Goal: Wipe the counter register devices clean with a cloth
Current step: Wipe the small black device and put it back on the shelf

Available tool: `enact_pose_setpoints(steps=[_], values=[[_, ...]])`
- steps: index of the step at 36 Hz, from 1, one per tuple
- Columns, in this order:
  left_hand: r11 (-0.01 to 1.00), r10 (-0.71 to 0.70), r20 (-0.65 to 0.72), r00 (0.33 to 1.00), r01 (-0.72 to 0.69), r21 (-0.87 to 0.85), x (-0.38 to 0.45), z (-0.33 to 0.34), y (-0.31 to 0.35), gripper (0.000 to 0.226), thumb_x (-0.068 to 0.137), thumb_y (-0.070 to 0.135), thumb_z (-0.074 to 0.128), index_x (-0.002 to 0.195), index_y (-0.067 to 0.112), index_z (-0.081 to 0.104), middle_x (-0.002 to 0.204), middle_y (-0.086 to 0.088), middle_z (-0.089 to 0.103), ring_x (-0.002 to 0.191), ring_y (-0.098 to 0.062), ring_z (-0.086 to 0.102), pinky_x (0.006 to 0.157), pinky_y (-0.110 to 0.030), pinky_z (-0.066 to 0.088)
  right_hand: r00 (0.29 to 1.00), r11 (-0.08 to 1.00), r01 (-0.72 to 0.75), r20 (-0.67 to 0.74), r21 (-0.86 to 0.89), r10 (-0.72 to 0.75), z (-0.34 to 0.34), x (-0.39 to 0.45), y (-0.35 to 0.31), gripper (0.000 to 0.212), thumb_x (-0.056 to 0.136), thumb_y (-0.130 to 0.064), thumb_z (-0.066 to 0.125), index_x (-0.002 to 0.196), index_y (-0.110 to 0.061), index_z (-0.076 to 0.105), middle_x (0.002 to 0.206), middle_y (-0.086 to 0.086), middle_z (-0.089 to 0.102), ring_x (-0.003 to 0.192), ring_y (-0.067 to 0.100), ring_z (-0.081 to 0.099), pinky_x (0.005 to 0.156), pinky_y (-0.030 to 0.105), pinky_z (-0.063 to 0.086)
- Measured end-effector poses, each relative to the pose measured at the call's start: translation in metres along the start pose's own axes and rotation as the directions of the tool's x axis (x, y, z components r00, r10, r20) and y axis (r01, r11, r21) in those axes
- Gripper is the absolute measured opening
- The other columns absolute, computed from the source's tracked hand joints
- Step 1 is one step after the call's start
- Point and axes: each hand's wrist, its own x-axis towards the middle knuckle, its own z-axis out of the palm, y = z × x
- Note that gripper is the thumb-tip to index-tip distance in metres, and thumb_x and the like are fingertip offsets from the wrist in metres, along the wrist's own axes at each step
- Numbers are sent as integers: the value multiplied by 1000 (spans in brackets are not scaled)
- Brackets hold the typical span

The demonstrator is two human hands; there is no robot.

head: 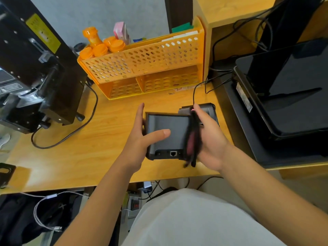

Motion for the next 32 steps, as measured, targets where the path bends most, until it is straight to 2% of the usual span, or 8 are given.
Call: enact_pose_setpoints(steps=[3, 7, 10, 13, 18, 22, 26, 32], values=[[997, 43, 138, 989, -34, -68, -1, 6, 4, 114, 61, 40, 88, 155, 58, 25, 142, -1, 60, 120, -25, 68, 87, -41, 60, 997, 998, -57, -53, 9, 58, -6, 7, -9, 72, 93, -76, 41, 125, -19, 71, 119, 13, 75, 104, 29, 74, 84, 41, 62], [992, 106, 204, 973, -90, -85, 0, 6, 10, 121, 62, 44, 93, 159, 51, 19, 130, 8, 68, 119, -28, 68, 86, -40, 59, 999, 999, -36, -37, 39, 37, -9, 5, -14, 68, 92, -79, 37, 106, -30, 81, 112, 10, 78, 95, 24, 77, 71, 36, 62], [987, 140, 150, 979, -125, -100, 2, 5, 11, 117, 64, 38, 91, 158, 50, 22, 127, 6, 68, 117, -28, 68, 84, -38, 60, 998, 996, 69, -14, 48, -68, -7, -2, -9, 61, 98, -71, 37, 123, -30, 72, 122, 9, 74, 111, 26, 72, 81, 39, 61], [982, 184, 52, 982, -181, -55, 3, 5, 7, 112, 66, 35, 86, 158, 50, 24, 130, 7, 65, 116, -19, 69, 80, -30, 61, 990, 989, 142, 0, 51, -142, -4, -10, -1, 49, 101, -65, 37, 112, -38, 76, 119, 1, 76, 112, 18, 71, 92, 40, 57], [975, 219, 28, 975, -220, 40, 9, 5, 1, 112, 73, 33, 83, 163, 38, 16, 120, 41, 61, 112, 8, 65, 76, -14, 57, 986, 989, 151, 64, 3, -151, -5, -20, 11, 48, 100, -66, 34, 123, -44, 71, 131, -6, 71, 125, 8, 63, 113, 40, 38], [986, 161, 80, 984, -158, -51, 10, 6, 7, 105, 67, 34, 85, 155, 54, 30, 132, 4, 65, 115, -24, 69, 78, -34, 61, 985, 985, 171, 23, 6, -171, -7, -17, 4, 42, 98, -65, 39, 119, -47, 71, 129, -1, 71, 124, 16, 64, 113, 46, 43], [985, 143, 174, 974, -123, -124, 10, 12, 13, 107, 67, 41, 91, 156, 49, 31, 127, 0, 67, 115, -30, 68, 84, -42, 59, 991, 990, 136, -2, 33, -136, -12, -8, -10, 53, 100, -67, 35, 108, -37, 78, 117, 3, 76, 109, 21, 73, 84, 37, 60], [981, 83, 266, 960, -31, -193, 15, 9, 18, 112, 62, 49, 93, 157, 42, 34, 131, -8, 64, 115, -35, 67, 85, -43, 59, 998, 992, 48, 21, 117, -51, -26, 1, -21, 64, 103, -60, 38, 143, -14, 57, 146, 18, 57, 137, 38, 52, 113, 53, 39]])
